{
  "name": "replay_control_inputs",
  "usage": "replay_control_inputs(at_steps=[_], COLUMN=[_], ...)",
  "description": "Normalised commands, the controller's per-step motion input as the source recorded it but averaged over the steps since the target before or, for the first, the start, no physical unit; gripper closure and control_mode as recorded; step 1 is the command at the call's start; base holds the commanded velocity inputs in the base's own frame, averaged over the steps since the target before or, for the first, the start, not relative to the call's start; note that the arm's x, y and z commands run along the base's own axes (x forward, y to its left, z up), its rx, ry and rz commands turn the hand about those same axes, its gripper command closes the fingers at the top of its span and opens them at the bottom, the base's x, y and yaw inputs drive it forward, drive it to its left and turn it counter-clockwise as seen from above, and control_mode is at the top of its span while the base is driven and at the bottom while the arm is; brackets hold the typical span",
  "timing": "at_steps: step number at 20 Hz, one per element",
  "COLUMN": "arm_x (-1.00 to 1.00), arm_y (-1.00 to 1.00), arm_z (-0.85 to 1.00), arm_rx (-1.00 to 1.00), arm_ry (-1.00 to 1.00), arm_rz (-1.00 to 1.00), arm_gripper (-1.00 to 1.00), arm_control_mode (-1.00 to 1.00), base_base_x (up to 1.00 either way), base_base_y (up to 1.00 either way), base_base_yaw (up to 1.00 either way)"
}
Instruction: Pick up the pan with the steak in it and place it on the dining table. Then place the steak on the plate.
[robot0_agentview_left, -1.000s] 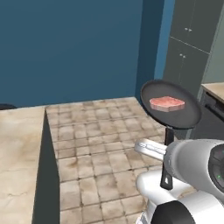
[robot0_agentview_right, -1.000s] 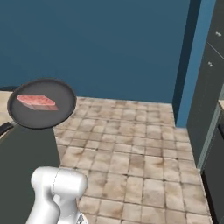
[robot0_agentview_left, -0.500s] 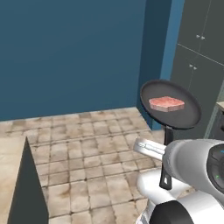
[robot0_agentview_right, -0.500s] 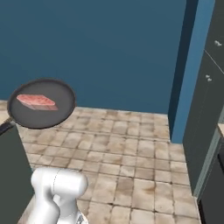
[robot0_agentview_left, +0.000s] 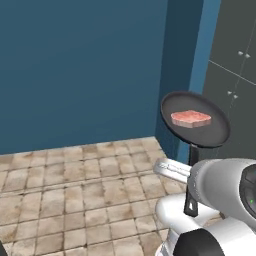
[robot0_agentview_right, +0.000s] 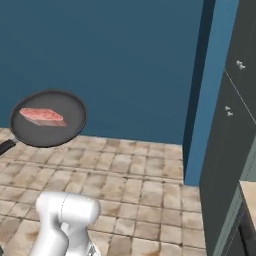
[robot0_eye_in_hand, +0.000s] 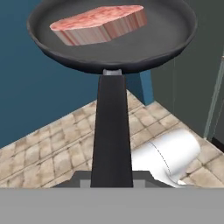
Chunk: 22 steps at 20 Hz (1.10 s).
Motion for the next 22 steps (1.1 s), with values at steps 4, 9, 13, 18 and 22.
replay_control_inputs(at_steps=[4,9,13,18,22], arm_x=[0.0,0.0,0.0,0.0,0.0], arm_y=[0.0,0.0,0.0,0.0,0.0], arm_z=[0.0,0.0,0.0,0.0,0.0], arm_rx=[0.0,0.0,0.0,0.0,0.0], arm_ry=[0.0,0.0,0.0,0.0,0.0], arm_rz=[0.0,0.0,0.0,0.0,0.0], arm_gripper=[1.0,1.0,1.0,1.0,1.0], arm_control_mode=[1.0,1.0,1.0,1.0,1.0], base_base_x=[1.0,1.0,1.0,1.0,0.64], base_base_y=[-0.28,-0.2,-0.17,-0.22,-0.11], base_base_yaw=[0.02,0.02,0.02,0.03,0.23])
